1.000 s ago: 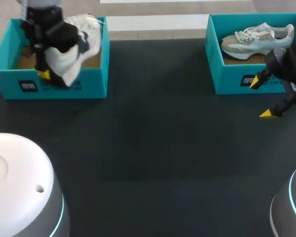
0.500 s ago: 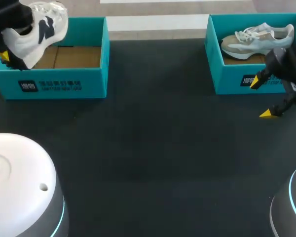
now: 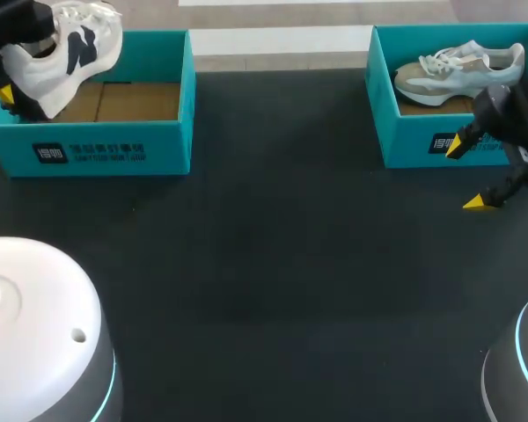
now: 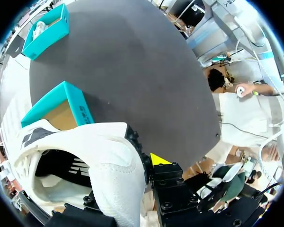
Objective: Take the shoe out of the shoebox, open the shoe tongue, remove and reinsert the insole, then place the shoe into the shoebox
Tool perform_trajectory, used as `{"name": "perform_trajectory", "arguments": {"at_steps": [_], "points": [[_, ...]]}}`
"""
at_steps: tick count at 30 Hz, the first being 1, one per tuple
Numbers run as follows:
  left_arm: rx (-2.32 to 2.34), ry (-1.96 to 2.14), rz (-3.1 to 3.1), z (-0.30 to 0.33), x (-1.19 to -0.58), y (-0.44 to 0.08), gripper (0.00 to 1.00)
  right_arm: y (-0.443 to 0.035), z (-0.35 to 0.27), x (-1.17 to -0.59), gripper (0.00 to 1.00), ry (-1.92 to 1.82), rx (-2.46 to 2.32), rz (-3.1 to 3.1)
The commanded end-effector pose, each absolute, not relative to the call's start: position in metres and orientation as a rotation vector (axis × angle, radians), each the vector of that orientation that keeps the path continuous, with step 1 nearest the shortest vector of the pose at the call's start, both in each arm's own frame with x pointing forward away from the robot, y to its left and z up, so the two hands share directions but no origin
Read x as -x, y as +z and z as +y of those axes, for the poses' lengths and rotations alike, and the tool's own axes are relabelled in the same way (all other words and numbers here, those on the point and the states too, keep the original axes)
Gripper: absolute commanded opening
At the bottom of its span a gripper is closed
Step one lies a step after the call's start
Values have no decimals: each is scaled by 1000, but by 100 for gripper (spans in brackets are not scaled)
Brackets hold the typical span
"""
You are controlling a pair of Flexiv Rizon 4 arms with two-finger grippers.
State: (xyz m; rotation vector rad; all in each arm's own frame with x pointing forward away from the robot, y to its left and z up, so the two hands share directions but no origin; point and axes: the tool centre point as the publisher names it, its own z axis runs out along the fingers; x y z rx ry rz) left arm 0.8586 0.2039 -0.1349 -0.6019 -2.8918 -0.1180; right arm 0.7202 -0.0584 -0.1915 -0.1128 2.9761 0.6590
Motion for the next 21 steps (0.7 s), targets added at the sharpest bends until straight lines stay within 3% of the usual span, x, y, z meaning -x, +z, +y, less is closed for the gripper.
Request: {"name": "perform_trajectory", "arguments": {"at_steps": [1,21], "points": [[603,-120,-2893,204,-858,-133,0,-192,-58,-721,100,656,113,2978],[303,-165,-3043,285,-971,-159,0,-192,-58,-721,100,656,113,2978]]}}
